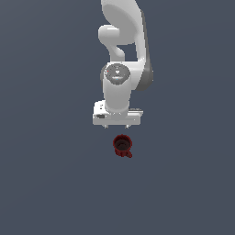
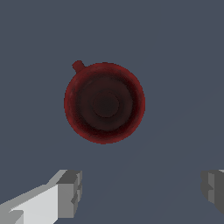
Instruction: Pick up the object and move it to a goal position.
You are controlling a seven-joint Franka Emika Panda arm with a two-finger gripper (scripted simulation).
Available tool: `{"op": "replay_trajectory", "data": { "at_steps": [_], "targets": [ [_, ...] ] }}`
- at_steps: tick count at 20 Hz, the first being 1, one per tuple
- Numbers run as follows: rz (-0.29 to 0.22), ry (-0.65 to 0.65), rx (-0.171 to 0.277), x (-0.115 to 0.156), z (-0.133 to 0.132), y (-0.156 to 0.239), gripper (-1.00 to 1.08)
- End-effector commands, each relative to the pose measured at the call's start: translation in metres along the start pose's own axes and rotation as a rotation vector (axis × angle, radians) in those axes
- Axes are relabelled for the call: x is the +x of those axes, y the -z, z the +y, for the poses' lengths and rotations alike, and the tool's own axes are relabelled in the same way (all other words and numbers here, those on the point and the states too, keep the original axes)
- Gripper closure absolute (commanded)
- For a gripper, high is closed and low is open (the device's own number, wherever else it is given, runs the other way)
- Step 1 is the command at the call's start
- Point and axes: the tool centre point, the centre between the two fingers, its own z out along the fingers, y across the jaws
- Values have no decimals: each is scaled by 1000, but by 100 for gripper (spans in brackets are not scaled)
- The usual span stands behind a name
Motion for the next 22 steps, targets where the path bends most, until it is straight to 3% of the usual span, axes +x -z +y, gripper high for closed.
{"op": "replay_trajectory", "data": {
  "at_steps": [1, 11, 22],
  "targets": [
    [0, 0, 0, 0, 0, 0, -20],
    [36, -31, -38, 6, -2, -10, -20],
    [162, -104, -130, 21, -10, -33, -20]
  ]
}}
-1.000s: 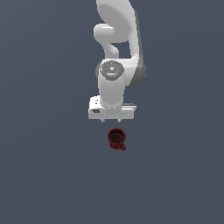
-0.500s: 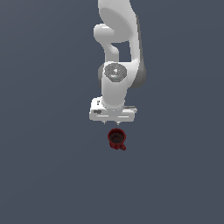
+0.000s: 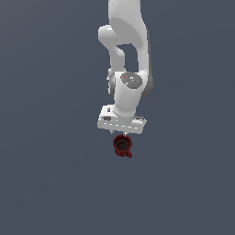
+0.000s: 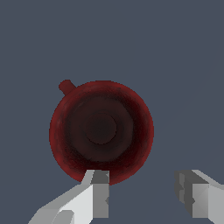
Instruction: Pick up the object and move it to a goal position.
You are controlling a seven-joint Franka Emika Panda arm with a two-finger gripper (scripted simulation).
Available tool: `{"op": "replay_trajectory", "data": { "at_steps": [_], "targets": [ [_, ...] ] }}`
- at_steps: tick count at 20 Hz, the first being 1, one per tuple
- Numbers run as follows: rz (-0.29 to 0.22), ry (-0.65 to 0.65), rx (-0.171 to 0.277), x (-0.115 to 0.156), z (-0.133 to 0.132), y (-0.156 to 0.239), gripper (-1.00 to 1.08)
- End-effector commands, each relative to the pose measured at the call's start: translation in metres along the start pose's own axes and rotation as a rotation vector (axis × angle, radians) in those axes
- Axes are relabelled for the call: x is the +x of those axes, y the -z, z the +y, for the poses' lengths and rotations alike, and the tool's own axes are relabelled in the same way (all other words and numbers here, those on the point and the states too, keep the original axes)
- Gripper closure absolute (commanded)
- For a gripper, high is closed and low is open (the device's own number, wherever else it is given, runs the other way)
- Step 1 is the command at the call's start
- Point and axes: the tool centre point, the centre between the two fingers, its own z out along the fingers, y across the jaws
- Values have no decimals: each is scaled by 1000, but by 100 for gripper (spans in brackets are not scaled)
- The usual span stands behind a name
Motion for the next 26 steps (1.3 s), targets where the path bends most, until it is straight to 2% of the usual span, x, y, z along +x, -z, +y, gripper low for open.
{"op": "replay_trajectory", "data": {
  "at_steps": [1, 7, 18, 26],
  "targets": [
    [30, -14, -16, 2, -3, -4, -20],
    [76, -32, -36, 6, -9, -9, -20],
    [118, -48, -60, 10, -11, -10, -20],
    [186, -67, -92, 17, -16, -8, -20]
  ]
}}
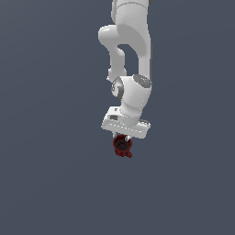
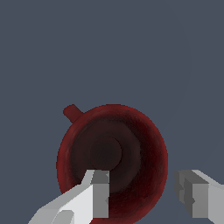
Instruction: Pick up the object and move it to a goal position.
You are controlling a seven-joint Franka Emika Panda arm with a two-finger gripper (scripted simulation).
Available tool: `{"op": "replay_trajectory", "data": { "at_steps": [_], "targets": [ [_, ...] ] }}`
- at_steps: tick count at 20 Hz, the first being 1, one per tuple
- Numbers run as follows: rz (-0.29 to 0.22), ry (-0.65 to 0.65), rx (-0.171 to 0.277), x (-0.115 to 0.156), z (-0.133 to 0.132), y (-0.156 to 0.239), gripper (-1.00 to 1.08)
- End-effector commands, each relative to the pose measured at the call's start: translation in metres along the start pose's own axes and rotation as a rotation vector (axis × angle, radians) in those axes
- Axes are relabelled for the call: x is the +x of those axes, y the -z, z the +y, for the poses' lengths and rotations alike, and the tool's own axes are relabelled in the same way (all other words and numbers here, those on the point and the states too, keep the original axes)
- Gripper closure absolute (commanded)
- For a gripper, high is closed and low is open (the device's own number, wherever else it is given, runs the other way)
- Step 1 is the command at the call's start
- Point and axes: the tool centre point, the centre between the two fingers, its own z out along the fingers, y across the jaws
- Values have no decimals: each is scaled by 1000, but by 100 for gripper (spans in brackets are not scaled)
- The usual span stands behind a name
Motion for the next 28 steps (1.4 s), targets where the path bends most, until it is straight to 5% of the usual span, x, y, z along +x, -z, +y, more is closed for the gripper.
{"op": "replay_trajectory", "data": {
  "at_steps": [1, 12, 28],
  "targets": [
    [27, -6, -9, 2, -3, 0, -20],
    [153, -32, -18, 8, -22, 4, -20],
    [267, -45, 46, -1, -56, 7, -20]
  ]
}}
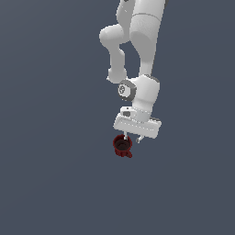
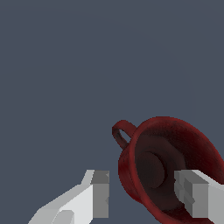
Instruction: Pick up the object and move it to a goal position.
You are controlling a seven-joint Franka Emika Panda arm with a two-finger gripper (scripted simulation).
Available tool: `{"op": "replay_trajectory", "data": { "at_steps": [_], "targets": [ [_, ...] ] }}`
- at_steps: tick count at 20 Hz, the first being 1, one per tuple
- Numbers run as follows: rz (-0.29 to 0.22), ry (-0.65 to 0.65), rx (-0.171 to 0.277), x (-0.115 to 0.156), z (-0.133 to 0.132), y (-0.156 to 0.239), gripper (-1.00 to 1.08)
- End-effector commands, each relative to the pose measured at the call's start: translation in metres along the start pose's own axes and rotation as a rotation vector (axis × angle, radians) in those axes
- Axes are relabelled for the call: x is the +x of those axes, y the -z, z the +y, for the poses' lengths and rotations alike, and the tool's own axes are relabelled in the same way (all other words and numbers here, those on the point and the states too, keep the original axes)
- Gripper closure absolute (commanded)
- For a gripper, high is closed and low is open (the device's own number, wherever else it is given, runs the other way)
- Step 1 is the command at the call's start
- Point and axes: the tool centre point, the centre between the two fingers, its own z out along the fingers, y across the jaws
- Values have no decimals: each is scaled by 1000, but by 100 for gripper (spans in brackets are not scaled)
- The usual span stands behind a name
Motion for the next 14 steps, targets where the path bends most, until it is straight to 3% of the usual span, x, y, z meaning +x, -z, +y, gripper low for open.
{"op": "replay_trajectory", "data": {
  "at_steps": [1, 14],
  "targets": [
    [9, -2, 10, -2, -3, 1, -20],
    [20, -7, 25, -5, -8, 2, -20]
  ]
}}
